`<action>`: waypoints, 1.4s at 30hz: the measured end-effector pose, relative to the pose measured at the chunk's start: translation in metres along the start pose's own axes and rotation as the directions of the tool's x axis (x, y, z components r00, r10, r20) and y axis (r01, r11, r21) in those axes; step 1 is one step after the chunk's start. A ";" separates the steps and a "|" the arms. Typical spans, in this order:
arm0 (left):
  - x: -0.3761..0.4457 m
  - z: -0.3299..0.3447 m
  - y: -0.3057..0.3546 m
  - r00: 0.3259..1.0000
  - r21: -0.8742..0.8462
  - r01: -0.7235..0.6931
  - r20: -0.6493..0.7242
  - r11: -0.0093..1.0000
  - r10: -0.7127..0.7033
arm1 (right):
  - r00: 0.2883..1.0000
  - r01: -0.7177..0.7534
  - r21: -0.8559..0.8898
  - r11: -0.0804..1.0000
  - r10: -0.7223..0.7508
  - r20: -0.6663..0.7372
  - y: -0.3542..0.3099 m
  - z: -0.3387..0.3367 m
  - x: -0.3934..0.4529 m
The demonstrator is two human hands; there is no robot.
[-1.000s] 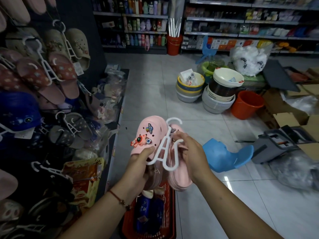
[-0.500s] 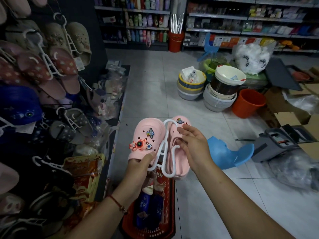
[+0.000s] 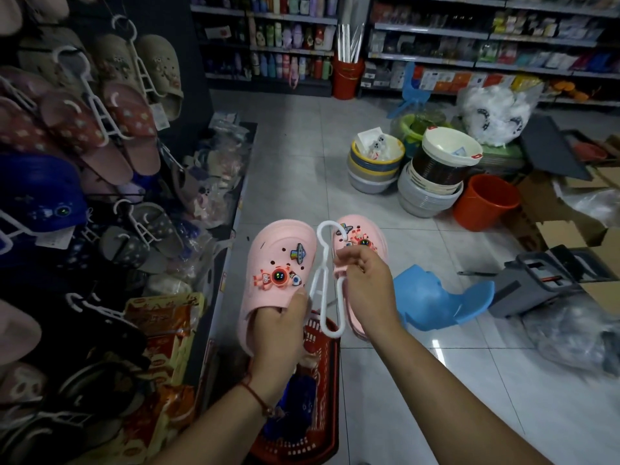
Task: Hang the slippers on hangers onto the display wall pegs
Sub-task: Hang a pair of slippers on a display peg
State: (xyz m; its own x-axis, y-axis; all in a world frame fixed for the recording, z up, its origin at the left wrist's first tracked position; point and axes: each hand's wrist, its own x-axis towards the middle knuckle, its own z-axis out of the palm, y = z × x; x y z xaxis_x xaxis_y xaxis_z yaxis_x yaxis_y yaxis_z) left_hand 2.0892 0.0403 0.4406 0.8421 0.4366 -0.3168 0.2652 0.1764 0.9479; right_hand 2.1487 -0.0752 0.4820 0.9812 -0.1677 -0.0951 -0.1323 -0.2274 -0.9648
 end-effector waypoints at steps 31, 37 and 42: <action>-0.040 0.083 -0.006 0.981 -0.296 0.097 -0.131 0.950 -0.141 | 0.902 -0.075 0.152 0.985 0.002 0.432 0.015 -0.111 -0.031; -0.042 0.092 0.011 0.985 -0.249 -0.081 -0.170 0.965 0.039 | 0.877 -0.313 0.414 0.855 0.093 0.471 0.025 -0.139 -0.025; -0.038 0.087 0.036 0.989 -0.259 -0.129 -0.109 0.957 0.104 | 0.928 -0.131 0.283 0.950 0.018 0.372 0.022 -0.149 -0.013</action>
State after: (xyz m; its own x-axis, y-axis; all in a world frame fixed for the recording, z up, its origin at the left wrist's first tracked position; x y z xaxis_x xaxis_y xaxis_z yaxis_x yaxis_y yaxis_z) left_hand 2.1076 -0.0469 0.4895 0.8090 0.5457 -0.2184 0.0237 0.3409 0.9398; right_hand 2.1122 -0.2206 0.4988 0.9606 0.1968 -0.1963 -0.2148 0.0775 -0.9736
